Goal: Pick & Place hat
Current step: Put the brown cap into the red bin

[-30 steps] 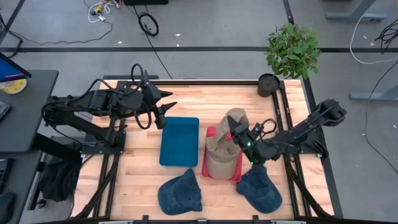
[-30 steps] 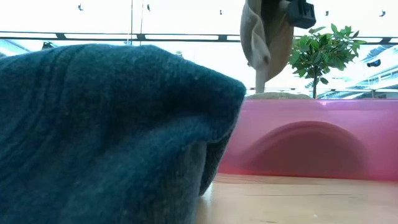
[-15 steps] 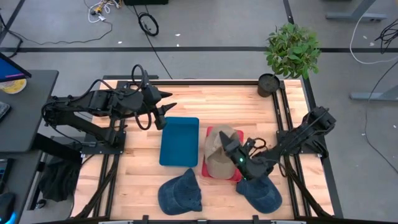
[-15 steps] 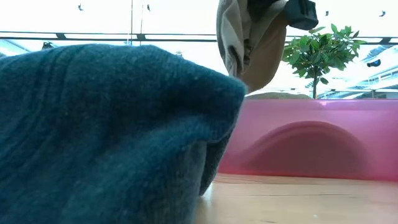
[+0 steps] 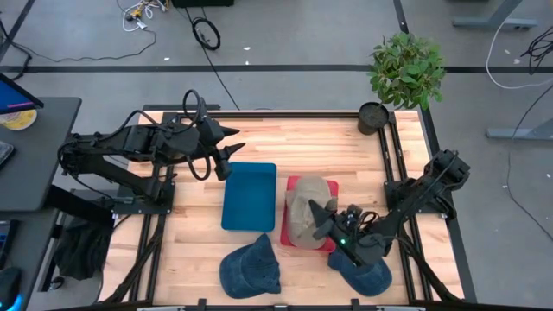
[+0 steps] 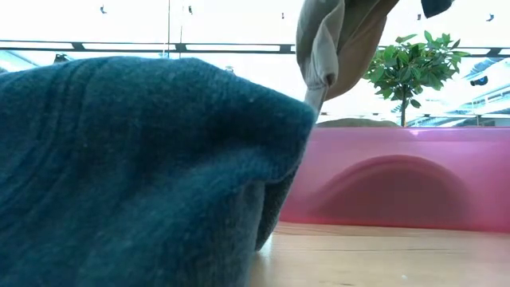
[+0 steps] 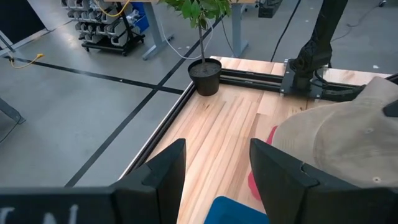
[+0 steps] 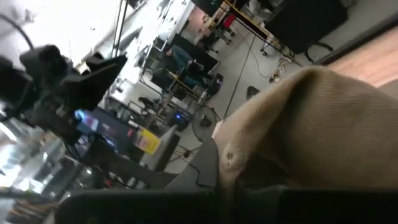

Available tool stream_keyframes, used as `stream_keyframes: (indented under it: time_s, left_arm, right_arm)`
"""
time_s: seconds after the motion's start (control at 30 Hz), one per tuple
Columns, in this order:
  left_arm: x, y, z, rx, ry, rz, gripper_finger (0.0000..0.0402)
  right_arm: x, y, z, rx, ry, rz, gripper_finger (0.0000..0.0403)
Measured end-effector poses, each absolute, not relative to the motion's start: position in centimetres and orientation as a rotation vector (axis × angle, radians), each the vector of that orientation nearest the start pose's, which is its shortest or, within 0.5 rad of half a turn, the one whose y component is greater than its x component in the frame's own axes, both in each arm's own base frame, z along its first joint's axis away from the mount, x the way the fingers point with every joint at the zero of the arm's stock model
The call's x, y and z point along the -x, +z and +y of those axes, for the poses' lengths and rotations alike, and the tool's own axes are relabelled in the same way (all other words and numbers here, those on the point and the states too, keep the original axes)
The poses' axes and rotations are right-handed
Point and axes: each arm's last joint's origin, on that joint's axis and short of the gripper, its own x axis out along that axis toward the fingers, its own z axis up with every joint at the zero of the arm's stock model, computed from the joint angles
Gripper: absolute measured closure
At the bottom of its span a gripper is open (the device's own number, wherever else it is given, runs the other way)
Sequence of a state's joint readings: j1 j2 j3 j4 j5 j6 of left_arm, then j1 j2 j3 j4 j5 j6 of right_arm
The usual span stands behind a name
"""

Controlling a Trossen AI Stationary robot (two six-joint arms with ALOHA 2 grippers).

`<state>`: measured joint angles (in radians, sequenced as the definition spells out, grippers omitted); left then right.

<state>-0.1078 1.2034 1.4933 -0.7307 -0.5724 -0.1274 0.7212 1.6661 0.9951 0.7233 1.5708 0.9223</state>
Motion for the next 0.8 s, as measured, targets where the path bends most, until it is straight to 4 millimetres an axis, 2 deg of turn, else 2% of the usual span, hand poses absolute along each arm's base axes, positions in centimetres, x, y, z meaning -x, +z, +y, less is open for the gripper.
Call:
stream_keyframes:
  time_s: [0.13, 0.3, 0.4, 0.63, 0.8]
  left_arm:
    - [-22.6, 43.8, -0.9, -0.025, 0.482, 0.389, 0.0220]
    - [-22.6, 43.8, -0.9, -0.025, 0.482, 0.389, 0.0220]
    - [-22.6, 43.8, -0.9, -0.024, 0.482, 0.389, 0.0220]
    - [-22.6, 43.8, -0.9, -0.025, 0.481, 0.388, 0.0220]
    - [-22.6, 43.8, -0.9, -0.025, 0.481, 0.388, 0.0220]
  right_arm:
    - [-27.8, 26.2, 20.0, -0.920, -0.791, -0.424, 0.0402]
    - [-28.1, 26.6, 19.2, -0.782, -0.833, -0.372, 0.0402]
    - [-27.6, 28.0, 18.7, -0.658, -0.844, -0.311, 0.0402]
    - [-25.4, 30.9, 18.4, -0.239, -0.848, -0.109, 0.0401]
    - [-25.3, 31.7, 17.6, -0.062, -0.870, -0.028, 0.0389]
